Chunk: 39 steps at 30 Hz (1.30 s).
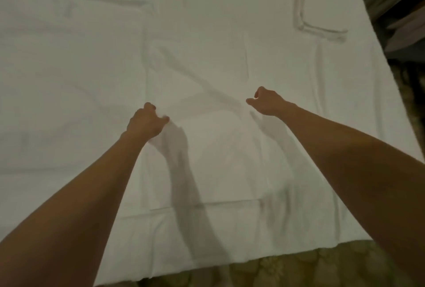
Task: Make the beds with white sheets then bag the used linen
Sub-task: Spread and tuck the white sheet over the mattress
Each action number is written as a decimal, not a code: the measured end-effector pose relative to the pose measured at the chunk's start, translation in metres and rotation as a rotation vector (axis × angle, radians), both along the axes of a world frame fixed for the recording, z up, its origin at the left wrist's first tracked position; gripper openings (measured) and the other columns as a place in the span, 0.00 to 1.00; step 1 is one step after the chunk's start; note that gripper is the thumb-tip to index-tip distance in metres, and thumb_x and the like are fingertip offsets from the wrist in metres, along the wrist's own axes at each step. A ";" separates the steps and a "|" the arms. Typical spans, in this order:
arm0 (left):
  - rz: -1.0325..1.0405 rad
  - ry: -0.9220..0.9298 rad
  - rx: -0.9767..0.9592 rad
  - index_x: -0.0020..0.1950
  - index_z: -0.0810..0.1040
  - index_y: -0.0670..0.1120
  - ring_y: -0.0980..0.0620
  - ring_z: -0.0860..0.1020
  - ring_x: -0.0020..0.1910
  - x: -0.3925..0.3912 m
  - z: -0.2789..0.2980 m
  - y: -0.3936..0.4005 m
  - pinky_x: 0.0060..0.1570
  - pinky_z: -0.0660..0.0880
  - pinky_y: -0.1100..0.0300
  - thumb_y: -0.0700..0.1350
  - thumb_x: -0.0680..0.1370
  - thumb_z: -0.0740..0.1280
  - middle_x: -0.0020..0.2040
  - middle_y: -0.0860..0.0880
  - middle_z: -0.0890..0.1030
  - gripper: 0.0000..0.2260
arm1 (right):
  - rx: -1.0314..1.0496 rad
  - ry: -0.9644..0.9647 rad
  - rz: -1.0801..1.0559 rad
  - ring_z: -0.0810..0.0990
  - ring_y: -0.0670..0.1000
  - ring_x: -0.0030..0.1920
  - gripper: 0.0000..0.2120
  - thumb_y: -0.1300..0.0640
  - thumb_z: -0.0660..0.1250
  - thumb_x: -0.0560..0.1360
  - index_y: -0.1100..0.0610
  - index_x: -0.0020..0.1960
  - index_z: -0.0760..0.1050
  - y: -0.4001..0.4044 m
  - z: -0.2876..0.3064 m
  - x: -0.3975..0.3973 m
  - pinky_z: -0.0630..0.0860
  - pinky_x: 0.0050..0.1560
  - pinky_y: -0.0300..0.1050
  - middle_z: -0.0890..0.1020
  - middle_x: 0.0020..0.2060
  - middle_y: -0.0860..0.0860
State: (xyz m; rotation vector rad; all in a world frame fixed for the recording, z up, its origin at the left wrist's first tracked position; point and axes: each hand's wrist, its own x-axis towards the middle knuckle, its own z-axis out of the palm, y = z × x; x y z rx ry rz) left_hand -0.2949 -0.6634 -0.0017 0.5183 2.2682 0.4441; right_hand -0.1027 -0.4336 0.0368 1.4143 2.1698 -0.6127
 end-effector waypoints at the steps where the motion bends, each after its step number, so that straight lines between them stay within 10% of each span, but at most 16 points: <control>1: 0.038 -0.012 -0.013 0.72 0.63 0.39 0.38 0.71 0.66 -0.001 -0.008 0.000 0.62 0.68 0.50 0.52 0.79 0.66 0.68 0.37 0.72 0.28 | -0.022 0.000 -0.038 0.69 0.61 0.67 0.29 0.44 0.58 0.79 0.62 0.73 0.60 -0.003 -0.012 0.000 0.67 0.67 0.57 0.69 0.69 0.59; 6: 0.261 -0.168 -0.043 0.65 0.72 0.34 0.37 0.76 0.62 -0.008 -0.041 -0.022 0.60 0.72 0.49 0.52 0.75 0.72 0.62 0.36 0.77 0.27 | -0.102 0.039 -0.287 0.68 0.62 0.68 0.36 0.44 0.61 0.79 0.67 0.75 0.53 -0.022 -0.055 0.007 0.70 0.64 0.53 0.66 0.71 0.61; 11: 0.260 -0.295 0.083 0.40 0.81 0.42 0.43 0.81 0.41 -0.001 -0.056 -0.052 0.45 0.78 0.54 0.44 0.70 0.77 0.40 0.42 0.83 0.08 | -0.072 0.153 -0.483 0.78 0.59 0.53 0.26 0.48 0.65 0.77 0.68 0.65 0.70 -0.023 -0.073 0.020 0.73 0.48 0.47 0.78 0.56 0.61; 17: 0.392 -0.388 0.081 0.45 0.82 0.37 0.49 0.79 0.32 0.024 -0.063 -0.089 0.34 0.78 0.60 0.41 0.70 0.77 0.36 0.43 0.82 0.09 | -0.123 0.311 -0.601 0.80 0.60 0.56 0.16 0.51 0.69 0.75 0.61 0.58 0.78 -0.033 -0.078 0.044 0.77 0.58 0.52 0.81 0.56 0.60; 23: 0.075 -0.323 -0.217 0.49 0.83 0.39 0.45 0.81 0.40 0.014 -0.058 -0.081 0.47 0.80 0.53 0.41 0.68 0.79 0.45 0.41 0.83 0.13 | -0.270 0.365 -0.653 0.80 0.59 0.56 0.22 0.51 0.72 0.74 0.63 0.62 0.77 -0.048 -0.074 0.060 0.77 0.56 0.50 0.81 0.57 0.59; 27: 0.208 0.058 0.162 0.71 0.68 0.38 0.40 0.72 0.66 0.017 -0.033 -0.037 0.66 0.68 0.48 0.47 0.76 0.71 0.68 0.38 0.73 0.27 | -0.237 0.500 -0.644 0.81 0.57 0.56 0.23 0.50 0.72 0.73 0.62 0.63 0.77 -0.043 -0.055 0.043 0.76 0.59 0.49 0.82 0.57 0.57; 32: 0.027 -0.330 0.200 0.79 0.50 0.41 0.49 0.48 0.78 0.046 -0.033 -0.022 0.76 0.45 0.55 0.51 0.84 0.54 0.80 0.45 0.49 0.27 | -0.372 0.623 -0.571 0.80 0.58 0.57 0.18 0.62 0.70 0.75 0.66 0.63 0.74 -0.054 -0.022 0.008 0.76 0.52 0.43 0.80 0.58 0.58; 39: 0.500 -0.716 0.306 0.80 0.48 0.54 0.38 0.52 0.77 -0.001 0.016 -0.038 0.69 0.51 0.30 0.68 0.78 0.48 0.80 0.48 0.50 0.33 | -0.443 0.784 -0.458 0.79 0.49 0.39 0.14 0.66 0.66 0.75 0.64 0.60 0.75 -0.108 0.023 -0.066 0.74 0.29 0.33 0.80 0.46 0.54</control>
